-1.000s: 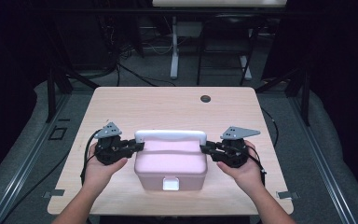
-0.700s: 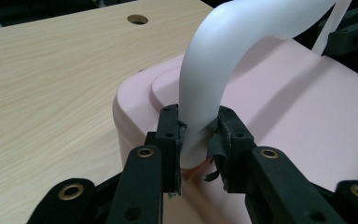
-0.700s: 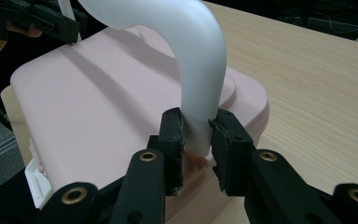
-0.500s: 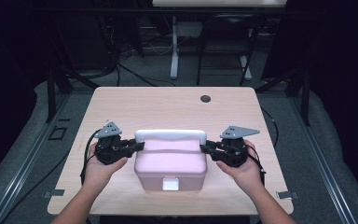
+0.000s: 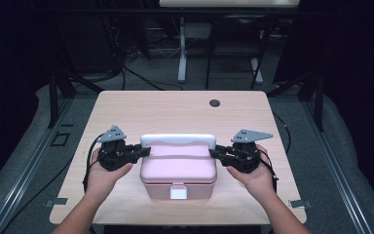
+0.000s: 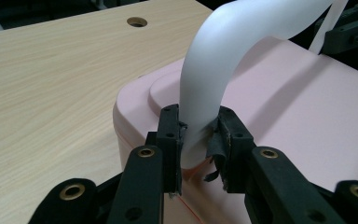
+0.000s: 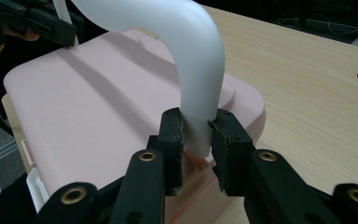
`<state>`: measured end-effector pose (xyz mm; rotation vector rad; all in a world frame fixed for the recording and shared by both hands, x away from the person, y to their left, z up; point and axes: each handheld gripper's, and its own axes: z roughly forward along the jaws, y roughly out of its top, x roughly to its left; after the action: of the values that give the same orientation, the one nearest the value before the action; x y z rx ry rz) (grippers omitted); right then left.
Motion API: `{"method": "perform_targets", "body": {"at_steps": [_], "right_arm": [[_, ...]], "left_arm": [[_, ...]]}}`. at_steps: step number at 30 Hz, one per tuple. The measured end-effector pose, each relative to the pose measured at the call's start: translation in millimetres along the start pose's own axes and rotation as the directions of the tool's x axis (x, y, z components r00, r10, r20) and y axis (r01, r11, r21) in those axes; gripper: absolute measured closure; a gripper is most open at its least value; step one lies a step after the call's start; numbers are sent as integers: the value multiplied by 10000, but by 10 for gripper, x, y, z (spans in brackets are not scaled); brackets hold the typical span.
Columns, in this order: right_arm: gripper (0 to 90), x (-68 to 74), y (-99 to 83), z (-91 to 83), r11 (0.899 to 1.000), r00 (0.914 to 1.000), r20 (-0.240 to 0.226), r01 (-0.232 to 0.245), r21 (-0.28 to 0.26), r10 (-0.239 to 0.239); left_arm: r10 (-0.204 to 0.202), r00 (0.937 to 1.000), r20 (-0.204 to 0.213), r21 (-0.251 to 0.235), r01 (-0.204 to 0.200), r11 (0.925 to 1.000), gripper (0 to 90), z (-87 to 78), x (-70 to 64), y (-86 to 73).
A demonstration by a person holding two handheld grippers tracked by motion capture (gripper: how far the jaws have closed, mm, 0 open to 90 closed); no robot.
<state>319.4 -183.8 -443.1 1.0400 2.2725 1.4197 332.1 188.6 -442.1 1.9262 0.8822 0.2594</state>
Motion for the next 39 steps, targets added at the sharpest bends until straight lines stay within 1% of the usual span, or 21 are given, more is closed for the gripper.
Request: {"method": "perform_targets", "body": {"at_steps": [3,4,5,7,10,11,16,19,22,24,25,28,30,31,35,39], "right_arm": [[739,-5,15,2,10000,10000,-15,-87,-44,87],[738,-8,18,5,9999,9999,-22,-102,-53,102],[736,-9,22,13,9998,9999,-22,-165,-81,165],[734,-16,26,25,9998,9999,24,-159,-74,159],[734,-21,30,43,9998,9998,23,-212,-46,212],[733,-21,31,48,9997,9997,28,-238,-61,238],[734,-26,38,59,9995,9995,91,-296,-74,297],[738,-26,45,47,9995,9996,58,-282,-104,283],[740,-21,55,43,9993,9994,-17,-354,-83,354],[740,-13,51,47,9995,9995,11,-311,-52,311],[741,-8,48,50,9996,9996,37,-285,-61,285],[741,-2,46,46,9996,9996,69,-279,-5,279],[742,-1,45,41,9994,9994,40,-336,12,336],[742,-1,45,37,9994,9994,39,-334,-27,334],[743,5,56,18,9993,9994,34,-351,-84,351],[743,4,84,8,9992,9993,25,-374,-132,375]], "left_arm": [[-16,10000,67,39,16,10000,739,-7,15,16],[-83,9999,61,-43,83,10000,739,0,22,20],[-129,9999,105,21,129,9999,739,-5,26,27],[-115,9999,72,-7,115,9999,740,3,44,35],[-232,9997,66,29,231,9997,740,12,57,39],[-208,9998,72,88,208,9997,740,8,61,42],[-262,9996,54,48,261,9996,740,7,59,41],[-186,9998,65,-7,186,9998,738,5,65,37],[-240,9997,60,-34,240,9997,735,4,68,9],[-194,9998,-9,-28,194,9998,726,-4,69,-1],[-215,9998,1,-109,215,9997,720,-10,67,-7],[-160,9998,-72,-224,158,9996,692,-71,69,-1],[-161,9998,-90,-376,158,9992,689,-128,72,-5],[-138,9998,-124,-376,134,9992,690,-160,75,-10],[-148,9996,-221,-440,138,9989,702,-269,85,-62],[-133,9993,-343,-465,117,9989,729,-340,91,-117]]}}
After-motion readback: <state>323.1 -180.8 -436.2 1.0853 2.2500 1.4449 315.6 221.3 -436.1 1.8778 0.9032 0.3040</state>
